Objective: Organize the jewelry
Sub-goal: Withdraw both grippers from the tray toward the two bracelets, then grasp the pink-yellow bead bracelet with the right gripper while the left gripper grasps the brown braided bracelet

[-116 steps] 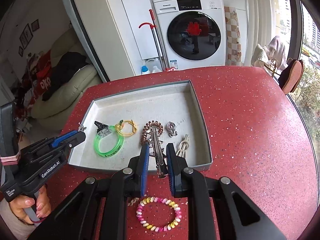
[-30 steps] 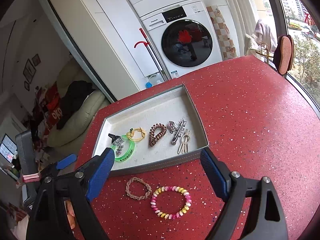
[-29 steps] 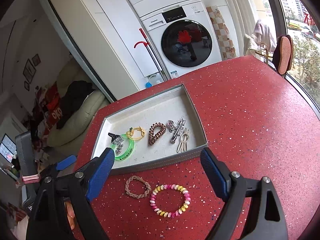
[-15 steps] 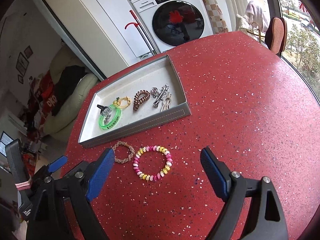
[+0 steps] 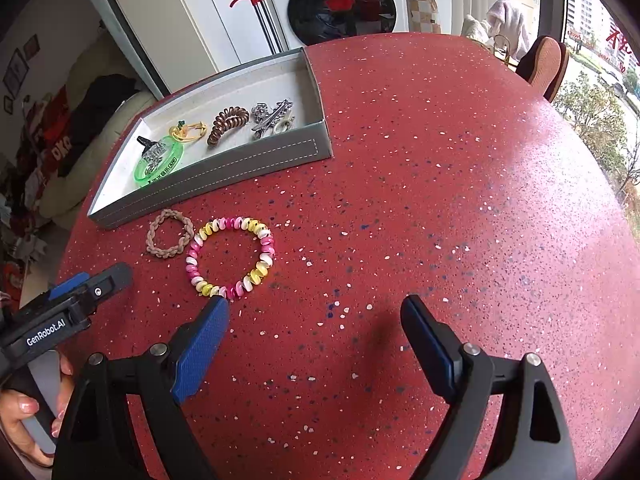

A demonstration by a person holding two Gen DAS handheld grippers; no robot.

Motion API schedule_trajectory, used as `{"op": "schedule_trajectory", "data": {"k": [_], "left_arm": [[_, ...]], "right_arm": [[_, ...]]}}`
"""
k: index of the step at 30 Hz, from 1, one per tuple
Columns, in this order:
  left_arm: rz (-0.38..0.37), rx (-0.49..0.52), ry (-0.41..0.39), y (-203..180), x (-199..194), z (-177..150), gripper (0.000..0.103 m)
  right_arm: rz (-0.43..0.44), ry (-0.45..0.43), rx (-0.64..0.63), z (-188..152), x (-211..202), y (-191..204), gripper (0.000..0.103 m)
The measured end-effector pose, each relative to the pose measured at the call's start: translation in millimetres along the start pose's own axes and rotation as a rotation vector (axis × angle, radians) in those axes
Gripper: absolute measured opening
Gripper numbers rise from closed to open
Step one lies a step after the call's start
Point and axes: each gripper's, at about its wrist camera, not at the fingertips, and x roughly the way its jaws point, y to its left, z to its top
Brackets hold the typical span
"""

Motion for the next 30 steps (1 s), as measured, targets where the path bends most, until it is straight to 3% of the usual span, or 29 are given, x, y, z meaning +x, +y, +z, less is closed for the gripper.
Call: {"op": "schedule_trajectory", "data": {"k": [10,14,16,20,23,25,27,30], "left_arm": [[0.08,-0.016,-0.016,-11,21,9,0.103],[0.078,-0.006,-0.011,-17,24,15,0.103],[0.093,0.016,-0.018,-22,25,16,0.098],[0.098,0.052,-0.019,-31,27,17,0.098],[0.091,0.086,-0.03,-36,27,15,0.095],[0.074,0.126,-0.035,-41,26,15,0.087],[0.061,0.144,-0.03,-42,25,16,0.084],[0.056,0.151,-0.025,-42,24,17,0.084]], "right_arm": [[-0.036,-0.004,-0.044,13,16,12,0.088],[-0.055,-0.004,-0.079,16,22,23,0.078],[-0.075,-0.01,-0.104,15,24,29,0.075],[-0.14,-0.026,-0.183,10,28,42,0.072],[-0.136,-0.039,-0.201,7,26,44,0.066],[-0.129,-0.04,-0.208,7,25,45,0.054],[-0.121,-0.041,-0.213,8,23,46,0.029],[-0.112,-0.035,-0.208,8,22,47,0.014]]}}
